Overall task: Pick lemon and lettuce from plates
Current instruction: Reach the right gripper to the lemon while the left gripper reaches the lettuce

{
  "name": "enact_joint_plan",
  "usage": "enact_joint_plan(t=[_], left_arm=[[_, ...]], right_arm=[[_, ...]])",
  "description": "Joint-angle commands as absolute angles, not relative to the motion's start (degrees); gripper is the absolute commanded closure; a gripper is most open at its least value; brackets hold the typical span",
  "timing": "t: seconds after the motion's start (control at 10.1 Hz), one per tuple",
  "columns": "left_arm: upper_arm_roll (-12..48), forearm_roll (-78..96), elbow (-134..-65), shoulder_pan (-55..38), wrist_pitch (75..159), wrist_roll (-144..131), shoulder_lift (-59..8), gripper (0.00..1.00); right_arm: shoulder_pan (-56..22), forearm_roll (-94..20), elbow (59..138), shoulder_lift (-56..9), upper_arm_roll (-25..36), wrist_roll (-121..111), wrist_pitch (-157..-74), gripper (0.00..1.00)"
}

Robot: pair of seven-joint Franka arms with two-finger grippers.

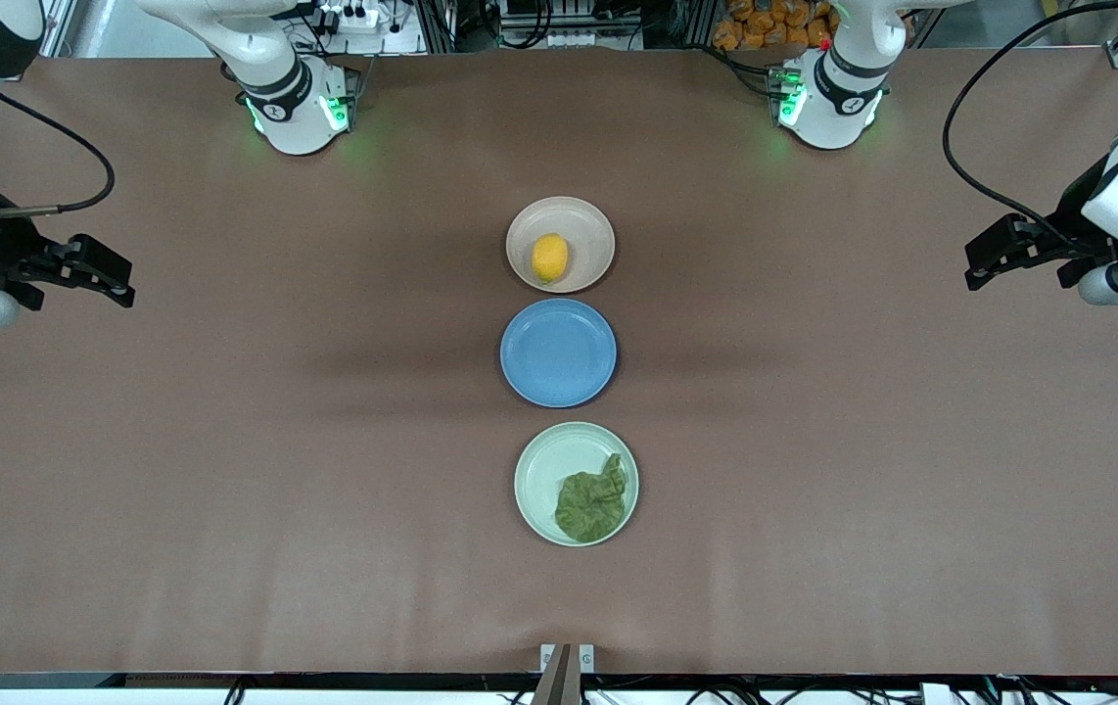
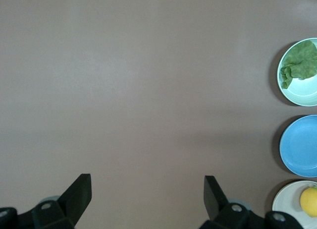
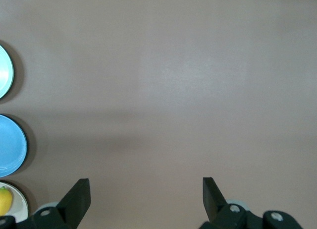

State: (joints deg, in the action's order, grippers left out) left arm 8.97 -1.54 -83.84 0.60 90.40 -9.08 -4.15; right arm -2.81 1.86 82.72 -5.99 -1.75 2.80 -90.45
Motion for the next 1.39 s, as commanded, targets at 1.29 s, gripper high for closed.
enact_joint_plan(t=[1.29], left_arm=[[12.47,0.09,-83.15,-12.64,124.33,-7.56,-26.08,0.0]], right_arm=[[-5.36,-5.14,85.41,-5.98,-4.13,2.02,-82.45,0.0]])
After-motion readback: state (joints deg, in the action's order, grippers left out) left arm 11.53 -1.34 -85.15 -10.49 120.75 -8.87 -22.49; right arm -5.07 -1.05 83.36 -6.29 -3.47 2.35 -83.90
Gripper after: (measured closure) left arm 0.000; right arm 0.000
